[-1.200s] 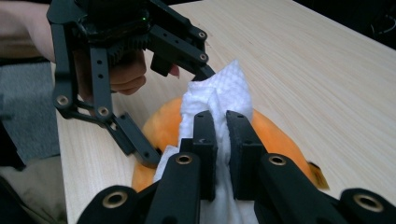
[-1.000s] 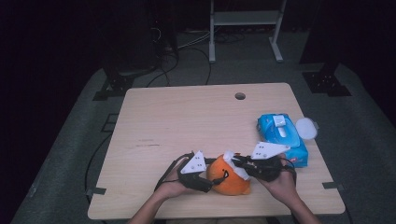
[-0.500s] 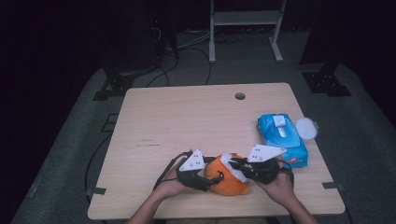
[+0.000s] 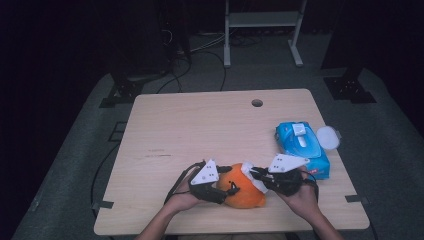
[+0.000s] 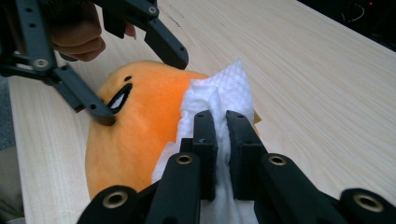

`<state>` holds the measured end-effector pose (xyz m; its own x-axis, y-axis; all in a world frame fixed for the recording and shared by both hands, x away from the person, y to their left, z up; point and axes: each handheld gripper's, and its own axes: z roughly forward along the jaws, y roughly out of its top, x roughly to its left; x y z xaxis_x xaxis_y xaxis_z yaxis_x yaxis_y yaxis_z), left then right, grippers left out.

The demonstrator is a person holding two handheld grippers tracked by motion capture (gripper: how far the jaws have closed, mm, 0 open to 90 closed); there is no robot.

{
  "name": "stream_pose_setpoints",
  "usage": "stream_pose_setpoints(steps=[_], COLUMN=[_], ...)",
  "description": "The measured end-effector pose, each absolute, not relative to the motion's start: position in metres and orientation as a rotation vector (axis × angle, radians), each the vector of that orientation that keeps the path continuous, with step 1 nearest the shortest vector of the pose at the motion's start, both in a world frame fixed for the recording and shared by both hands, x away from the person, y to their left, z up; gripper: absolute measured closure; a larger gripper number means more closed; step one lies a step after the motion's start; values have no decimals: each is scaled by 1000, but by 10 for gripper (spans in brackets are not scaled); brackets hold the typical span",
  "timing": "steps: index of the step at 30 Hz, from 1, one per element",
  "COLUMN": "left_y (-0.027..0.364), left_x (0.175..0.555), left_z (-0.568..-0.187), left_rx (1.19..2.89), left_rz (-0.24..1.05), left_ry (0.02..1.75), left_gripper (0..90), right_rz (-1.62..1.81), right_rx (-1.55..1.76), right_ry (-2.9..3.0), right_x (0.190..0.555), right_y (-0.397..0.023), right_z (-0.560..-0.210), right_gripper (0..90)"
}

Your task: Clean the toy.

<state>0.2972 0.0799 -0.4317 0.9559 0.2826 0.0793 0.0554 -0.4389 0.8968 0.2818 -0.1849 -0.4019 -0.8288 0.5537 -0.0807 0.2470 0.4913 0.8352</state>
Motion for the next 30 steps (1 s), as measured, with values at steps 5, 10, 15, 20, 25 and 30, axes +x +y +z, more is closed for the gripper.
stream_pose_setpoints(steps=[5,10,15,20,25,30], left_y=[93,94,87,97,109,107], left_x=[306,307,306,312,319,318], left_z=[-436,-432,-431,-436,-440,-438], left_rx=[2040,2015,2008,2027,2020,2016], left_rz=[225,213,207,174,114,95], left_ry=[289,299,276,331,387,383], left_gripper=[378,265,299,375,376,344], right_rz=[1273,1288,1322,1319,1286,1311], right_rx=[706,721,655,693,809,788], right_ry=[2408,2403,2423,2423,2422,2424], right_x=[286,287,279,286,296,293], right_y=[-191,-191,-177,-184,-203,-196], right_z=[-405,-406,-401,-405,-415,-412], right_gripper=[819,819,819,819,817,822])
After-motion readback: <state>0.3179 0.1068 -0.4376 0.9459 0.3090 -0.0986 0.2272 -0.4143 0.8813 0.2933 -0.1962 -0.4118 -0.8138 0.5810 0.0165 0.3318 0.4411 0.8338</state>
